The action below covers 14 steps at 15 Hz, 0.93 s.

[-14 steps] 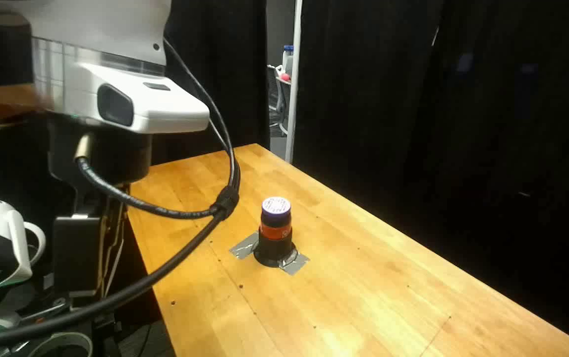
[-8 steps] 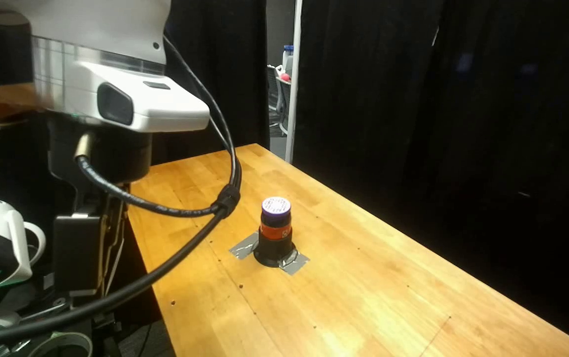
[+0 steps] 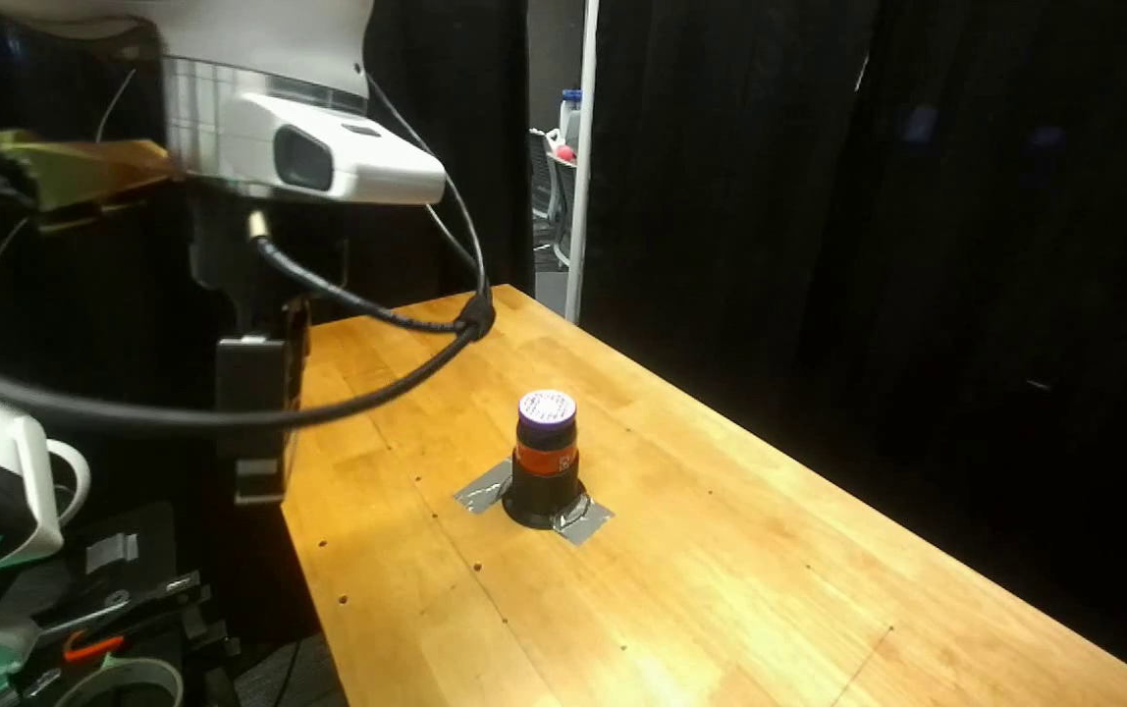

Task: Place the band on the brown coffee cup

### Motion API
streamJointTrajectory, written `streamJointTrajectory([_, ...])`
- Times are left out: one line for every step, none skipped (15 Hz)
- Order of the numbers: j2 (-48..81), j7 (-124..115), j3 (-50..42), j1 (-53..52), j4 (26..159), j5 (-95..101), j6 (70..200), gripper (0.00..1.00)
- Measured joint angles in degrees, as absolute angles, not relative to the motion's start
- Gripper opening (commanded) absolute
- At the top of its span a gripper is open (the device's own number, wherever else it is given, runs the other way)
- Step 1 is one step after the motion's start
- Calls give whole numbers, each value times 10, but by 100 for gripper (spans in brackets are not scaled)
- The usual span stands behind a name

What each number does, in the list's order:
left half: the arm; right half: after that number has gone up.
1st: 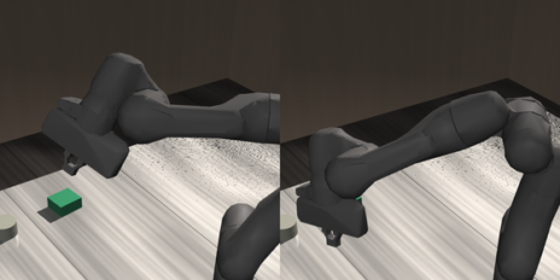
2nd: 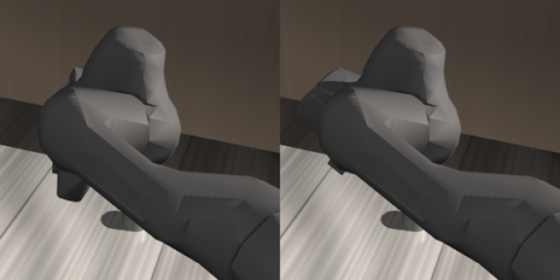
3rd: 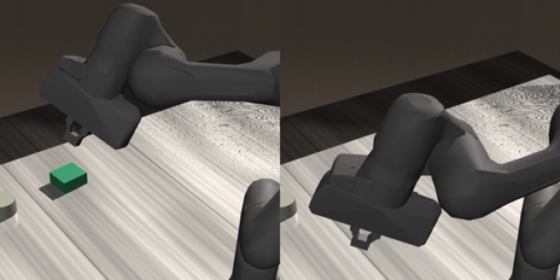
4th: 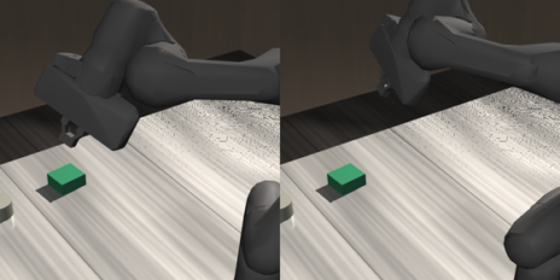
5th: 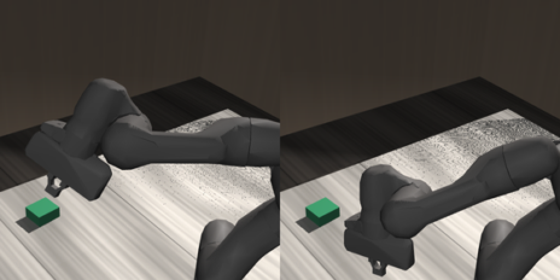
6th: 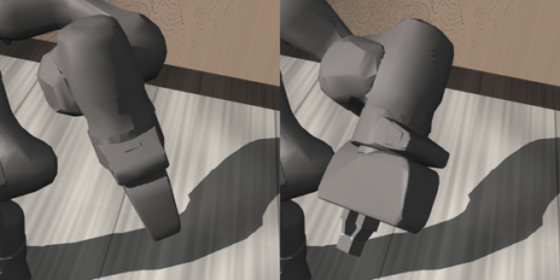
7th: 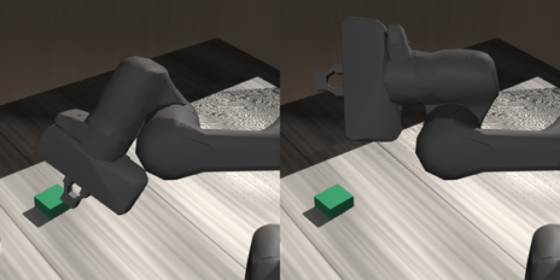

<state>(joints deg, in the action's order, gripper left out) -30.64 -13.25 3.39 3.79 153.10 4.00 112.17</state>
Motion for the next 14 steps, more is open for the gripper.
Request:
streamJointTrajectory([-282, -156, 51, 28, 1512, 34, 1136, 100])
streamJointTrajectory([-254, -179, 68, 20, 1491, 34, 1149, 100])
streamJointTrajectory([-223, -205, 85, 16, 1468, 35, 1161, 100])
streamJointTrajectory([-190, -231, 100, 13, 1443, 38, 1172, 100])
streamJointTrajectory([-157, -257, 110, 12, 1417, 43, 1181, 100])
streamJointTrajectory([-124, -278, 117, 11, 1389, 48, 1188, 100])
streamJointTrajectory([-89, -297, 119, 8, 1358, 51, 1192, 100])
streamJointTrajectory([-58, -310, 118, 6, 1327, 51, 1195, 100])
streamJointTrajectory([-25, -319, 116, 3, 1293, 50, 1196, 100])
streamJointTrajectory([4, -323, 111, 0, 1261, 47, 1196, 100])
streamJointTrajectory([33, -323, 104, -3, 1229, 40, 1196, 100])
streamJointTrajectory([61, -323, 97, -8, 1197, 32, 1196, 100])
streamJointTrajectory([87, -323, 90, -12, 1169, 27, 1196, 100])
streamJointTrajectory([112, -323, 83, -17, 1143, 24, 1196, 100])
